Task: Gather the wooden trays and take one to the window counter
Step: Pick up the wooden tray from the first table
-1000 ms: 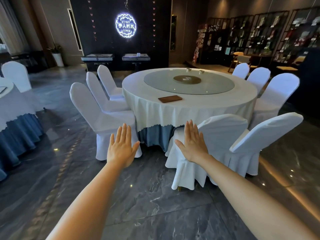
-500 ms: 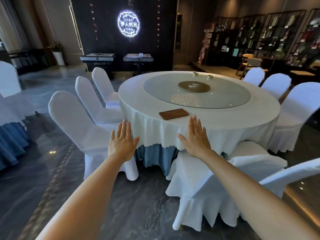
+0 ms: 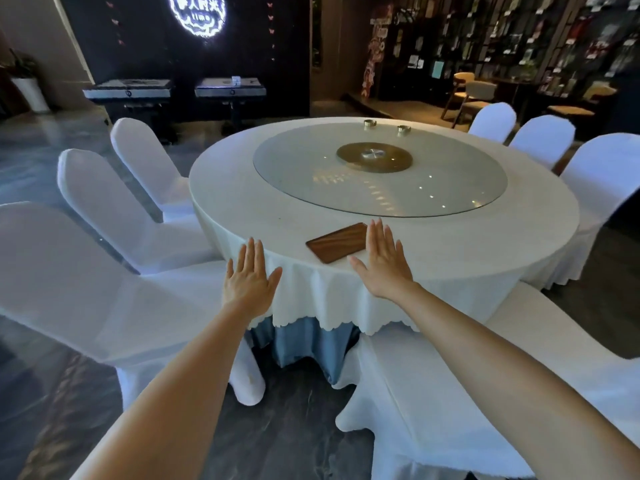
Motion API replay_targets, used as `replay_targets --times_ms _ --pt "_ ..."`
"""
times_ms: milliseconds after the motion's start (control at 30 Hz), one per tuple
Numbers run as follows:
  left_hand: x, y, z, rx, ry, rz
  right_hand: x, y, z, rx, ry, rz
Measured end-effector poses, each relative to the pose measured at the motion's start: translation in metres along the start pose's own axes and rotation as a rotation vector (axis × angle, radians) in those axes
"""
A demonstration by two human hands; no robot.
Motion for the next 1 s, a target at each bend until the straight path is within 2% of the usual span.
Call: replay_targets --times_ms 133,300,433,733,867,1000 --pt "0.009 -0.012 -0.076 0.010 -0.037 0.043 0.000 -0.015 -0.075 0.039 -0.001 -0.037" --pt "0.038 -0.019 -0.149 -0.040 -0.093 0.189 0.019 0.000 -0.145 0.105 -0.040 -0.083" --pt "0.076 -0.013 -0.194 -0.198 -0.143 0.364 0.043 0.031 -0.200 0.182 -0.103 -0.116" --pt "0.153 0.025 -0.277 -0.509 -0.309 0.505 0.088 0.096 -0.322 0.275 -0.287 -0.167" --pt "0.180 0.025 -0.298 -0.653 -0.365 0.605 0.110 0.118 -0.359 0.310 -0.375 -0.172" --pt "0.199 0.022 -0.307 -0.733 -0.400 0.603 0.131 0.132 -0.383 0.342 -0.425 -0.160"
Point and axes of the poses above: each hand's wrist, its own z-axis away from the middle knuckle, its own x-axis out of the palm, y = z × x, the point moved 5 cm from there along -z, towards the middle knuckle, and after that the axes turned 7 degrees about x, right-handed, at the moved point
